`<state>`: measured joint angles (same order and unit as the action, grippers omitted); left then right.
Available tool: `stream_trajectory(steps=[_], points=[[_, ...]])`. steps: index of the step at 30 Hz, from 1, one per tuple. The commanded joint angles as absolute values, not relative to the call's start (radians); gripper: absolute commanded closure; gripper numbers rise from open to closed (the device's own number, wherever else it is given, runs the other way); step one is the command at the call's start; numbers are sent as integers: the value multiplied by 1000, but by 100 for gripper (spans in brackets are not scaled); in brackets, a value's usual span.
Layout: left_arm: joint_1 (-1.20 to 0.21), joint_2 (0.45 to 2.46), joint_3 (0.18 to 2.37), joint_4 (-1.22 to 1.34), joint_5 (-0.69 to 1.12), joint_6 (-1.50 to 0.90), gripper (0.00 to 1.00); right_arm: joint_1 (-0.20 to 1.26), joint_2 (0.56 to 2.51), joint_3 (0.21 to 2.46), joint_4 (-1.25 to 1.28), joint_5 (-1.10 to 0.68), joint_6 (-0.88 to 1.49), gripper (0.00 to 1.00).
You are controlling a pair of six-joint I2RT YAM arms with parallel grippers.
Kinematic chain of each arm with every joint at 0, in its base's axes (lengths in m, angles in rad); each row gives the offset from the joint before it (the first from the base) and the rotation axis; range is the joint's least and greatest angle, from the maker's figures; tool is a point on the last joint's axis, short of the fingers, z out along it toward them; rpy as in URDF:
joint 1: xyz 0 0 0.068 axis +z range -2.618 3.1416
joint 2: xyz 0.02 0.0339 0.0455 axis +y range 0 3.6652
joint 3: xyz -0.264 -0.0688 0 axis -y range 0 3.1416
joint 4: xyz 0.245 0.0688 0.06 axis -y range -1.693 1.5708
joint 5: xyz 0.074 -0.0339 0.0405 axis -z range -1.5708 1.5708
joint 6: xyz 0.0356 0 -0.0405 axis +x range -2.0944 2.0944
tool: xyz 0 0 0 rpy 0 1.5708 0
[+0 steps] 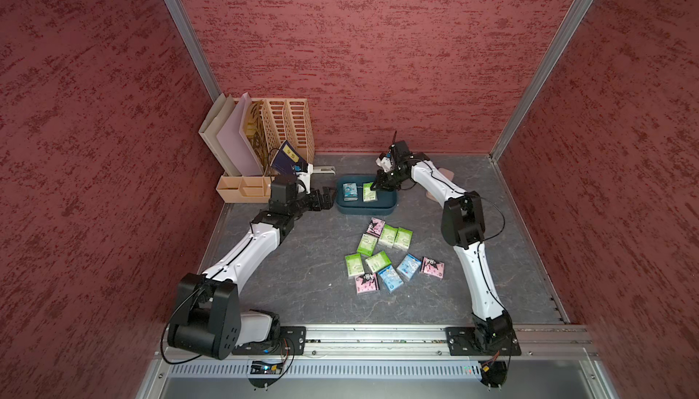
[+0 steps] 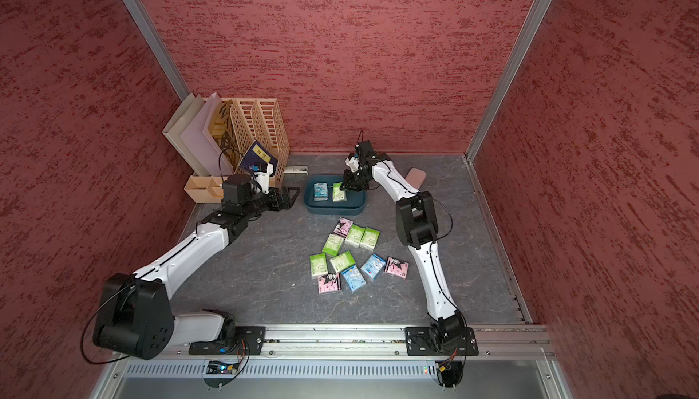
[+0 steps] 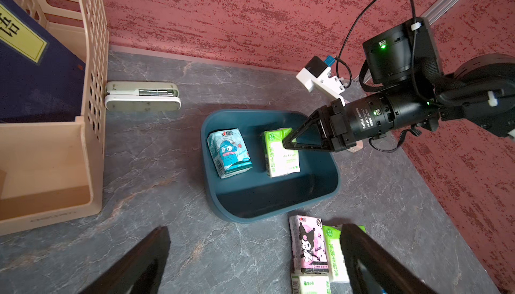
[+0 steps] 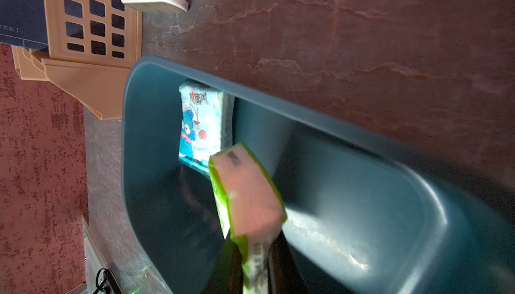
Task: Put the pocket tissues into the storage box
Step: Place the pocket tissues in the storage box.
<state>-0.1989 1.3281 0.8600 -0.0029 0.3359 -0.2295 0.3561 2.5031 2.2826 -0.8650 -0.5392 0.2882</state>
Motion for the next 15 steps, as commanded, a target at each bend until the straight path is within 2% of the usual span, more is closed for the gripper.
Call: stream_trajectory(steps=[1,2,5,7,9,15], points=[[-192,1333,887,-28,342,-223,0,354,2549,2324,-813,-555,324,92],[-192,1332,886,-31,342,-222,0,355,2552,2326,-801,-561,334,90],[-192,1329,884,-36,341,-220,0,355,2556,2328,-771,-565,351,67],[-192,1328,884,-41,341,-218,0,357,2548,2328,-769,-552,351,59],[-192,1325,884,-44,339,-216,0,357,2527,2318,-775,-530,344,54],[-191,1325,884,-37,317,-238,0,364,2392,2220,-795,-420,282,52]])
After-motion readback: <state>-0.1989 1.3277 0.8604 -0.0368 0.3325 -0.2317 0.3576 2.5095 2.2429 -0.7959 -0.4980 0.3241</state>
